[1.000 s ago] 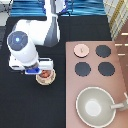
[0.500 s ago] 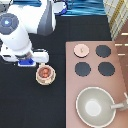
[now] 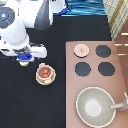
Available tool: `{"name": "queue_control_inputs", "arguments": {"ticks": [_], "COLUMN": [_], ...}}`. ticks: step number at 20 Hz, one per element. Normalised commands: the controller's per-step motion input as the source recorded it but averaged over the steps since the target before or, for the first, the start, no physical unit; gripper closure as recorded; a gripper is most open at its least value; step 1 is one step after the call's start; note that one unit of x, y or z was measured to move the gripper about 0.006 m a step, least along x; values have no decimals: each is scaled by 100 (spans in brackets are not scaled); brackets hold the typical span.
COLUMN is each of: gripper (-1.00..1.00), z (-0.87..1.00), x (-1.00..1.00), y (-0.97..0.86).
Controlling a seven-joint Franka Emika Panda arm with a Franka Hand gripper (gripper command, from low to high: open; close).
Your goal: Take the lid off the pot, put the pot on the plate, and use the tool to push the pot to the front of the table.
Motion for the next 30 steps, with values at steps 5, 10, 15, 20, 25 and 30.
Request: {"name": "queue_control_inputs", "arguments": {"ticks": [5, 10, 15, 20, 25, 30], "gripper": [-100, -100, -100, -100, -100, -100], "z": [-2, -24, -50, -65, -73, -71], "x": [-91, -85, -86, -85, -82, -52], "y": [-40, -56, -54, -48, -46, -22]}}
